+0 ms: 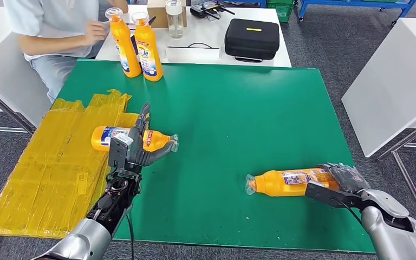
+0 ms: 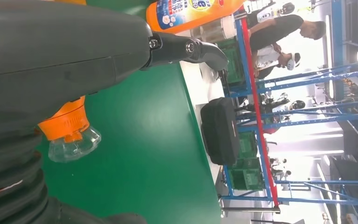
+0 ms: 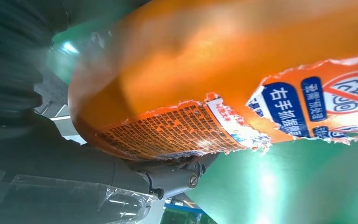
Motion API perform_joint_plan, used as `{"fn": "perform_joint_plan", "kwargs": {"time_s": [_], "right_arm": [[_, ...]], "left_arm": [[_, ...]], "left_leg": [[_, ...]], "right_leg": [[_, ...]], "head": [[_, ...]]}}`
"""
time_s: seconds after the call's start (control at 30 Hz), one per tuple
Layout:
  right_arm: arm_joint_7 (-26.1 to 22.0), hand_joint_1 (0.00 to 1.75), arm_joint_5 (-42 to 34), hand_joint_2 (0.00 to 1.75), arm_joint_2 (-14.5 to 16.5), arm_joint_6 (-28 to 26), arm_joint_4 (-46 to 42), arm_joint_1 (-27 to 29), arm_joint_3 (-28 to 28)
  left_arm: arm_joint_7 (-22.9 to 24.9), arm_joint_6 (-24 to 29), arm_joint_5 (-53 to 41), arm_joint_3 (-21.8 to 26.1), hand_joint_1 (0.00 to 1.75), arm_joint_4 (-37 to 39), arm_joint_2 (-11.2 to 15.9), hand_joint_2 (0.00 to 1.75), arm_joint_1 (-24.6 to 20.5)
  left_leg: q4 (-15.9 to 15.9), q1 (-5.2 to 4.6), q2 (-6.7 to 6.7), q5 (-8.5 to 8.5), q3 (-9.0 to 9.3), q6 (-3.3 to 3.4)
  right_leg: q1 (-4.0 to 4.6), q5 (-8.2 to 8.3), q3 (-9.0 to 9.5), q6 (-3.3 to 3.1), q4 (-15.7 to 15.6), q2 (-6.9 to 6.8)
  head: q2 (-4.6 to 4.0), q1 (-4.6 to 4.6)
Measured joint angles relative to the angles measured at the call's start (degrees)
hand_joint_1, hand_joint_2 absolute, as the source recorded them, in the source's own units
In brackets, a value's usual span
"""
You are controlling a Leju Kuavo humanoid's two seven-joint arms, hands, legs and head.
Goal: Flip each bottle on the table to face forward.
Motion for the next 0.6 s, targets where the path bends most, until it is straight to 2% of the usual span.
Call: {"fn": "perform_joint_plan", "kwargs": {"time_s": [0.37,0.6], "right_arm": [[0.74,1.75,0.1,1.75,0.07,0.11,2.98,-2.25,2.01],[0.8,1.75,-0.22,1.75,1.23,-3.25,3.85,-2.59,2.78]], "left_arm": [[0.0,0.05,0.7,0.0,0.0,0.02,0.07,1.75,-0.01],[0.0,-0.01,0.92,0.0,0.0,0.02,0.07,1.75,-0.04]], "left_leg": [[-0.01,0.02,0.27,-0.27,0.42,-0.1],[-0.01,0.02,0.37,-0.28,0.47,-0.11]], "right_leg": [[0.02,-0.08,0.32,-0.08,-0.02,0.23],[0.02,-0.06,0.35,-0.03,-0.02,0.34]], "head": [[0.0,0.02],[0.0,0.01]]}}
